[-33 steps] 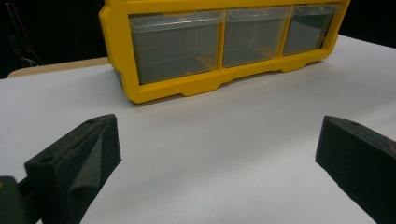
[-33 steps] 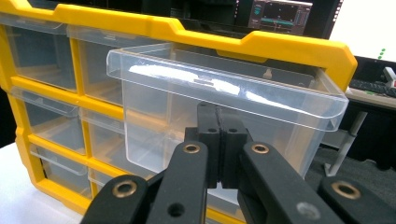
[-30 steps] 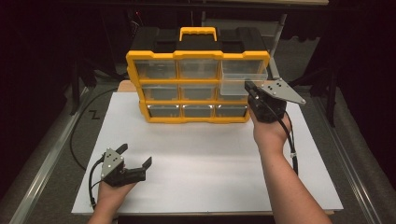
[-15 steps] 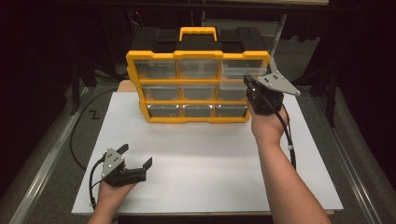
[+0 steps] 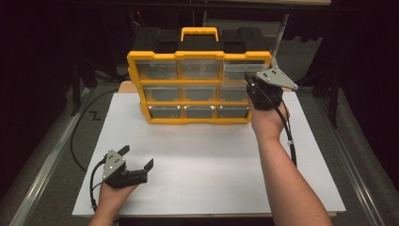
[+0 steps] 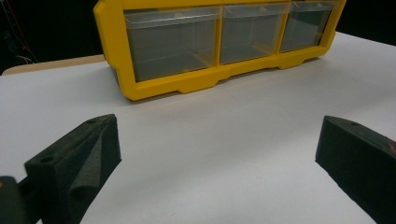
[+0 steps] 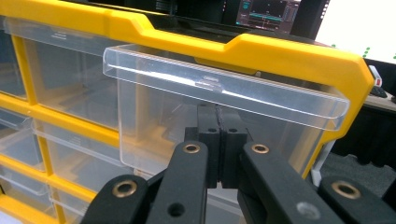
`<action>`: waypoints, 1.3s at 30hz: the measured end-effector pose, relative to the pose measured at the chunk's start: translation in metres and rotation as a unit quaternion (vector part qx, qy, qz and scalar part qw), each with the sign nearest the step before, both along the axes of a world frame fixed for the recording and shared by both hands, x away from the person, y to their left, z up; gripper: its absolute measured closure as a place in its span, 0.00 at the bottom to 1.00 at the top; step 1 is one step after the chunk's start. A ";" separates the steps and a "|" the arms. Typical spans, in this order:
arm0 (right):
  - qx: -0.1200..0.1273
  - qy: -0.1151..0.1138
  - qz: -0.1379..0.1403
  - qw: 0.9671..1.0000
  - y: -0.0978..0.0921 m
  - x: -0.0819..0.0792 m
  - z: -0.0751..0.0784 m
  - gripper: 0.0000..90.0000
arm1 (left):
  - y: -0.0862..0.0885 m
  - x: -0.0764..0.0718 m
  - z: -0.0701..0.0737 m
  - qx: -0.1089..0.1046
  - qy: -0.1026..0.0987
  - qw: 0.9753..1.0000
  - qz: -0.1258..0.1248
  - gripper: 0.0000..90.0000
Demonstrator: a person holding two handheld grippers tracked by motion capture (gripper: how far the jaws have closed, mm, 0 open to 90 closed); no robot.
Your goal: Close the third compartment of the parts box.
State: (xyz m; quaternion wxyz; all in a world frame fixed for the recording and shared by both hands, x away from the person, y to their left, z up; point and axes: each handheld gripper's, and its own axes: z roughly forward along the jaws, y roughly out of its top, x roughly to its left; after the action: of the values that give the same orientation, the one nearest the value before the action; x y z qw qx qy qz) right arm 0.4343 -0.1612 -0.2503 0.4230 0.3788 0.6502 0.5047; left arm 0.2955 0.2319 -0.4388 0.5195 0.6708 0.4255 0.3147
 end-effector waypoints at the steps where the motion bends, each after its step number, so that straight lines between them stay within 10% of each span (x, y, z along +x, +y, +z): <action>1: 0.000 0.000 -0.002 1.000 0.001 0.003 0.000 1.00 | 0.000 0.000 0.000 0.001 0.001 1.000 0.000 0.01; 22: -0.020 0.005 -0.018 1.000 0.012 0.031 -0.002 1.00 | 0.001 0.000 -0.001 -0.001 0.002 1.000 0.000 0.01; 39: -0.011 0.009 -0.003 1.000 0.009 0.016 0.002 1.00 | 0.002 0.000 0.000 -0.003 0.000 1.000 0.003 0.01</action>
State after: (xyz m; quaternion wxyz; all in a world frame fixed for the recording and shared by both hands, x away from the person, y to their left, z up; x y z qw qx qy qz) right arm 0.4499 -0.1527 -0.2486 0.4228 0.3809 0.6582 0.4929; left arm 0.2954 0.2335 -0.4389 0.5205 0.6681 0.4281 0.3153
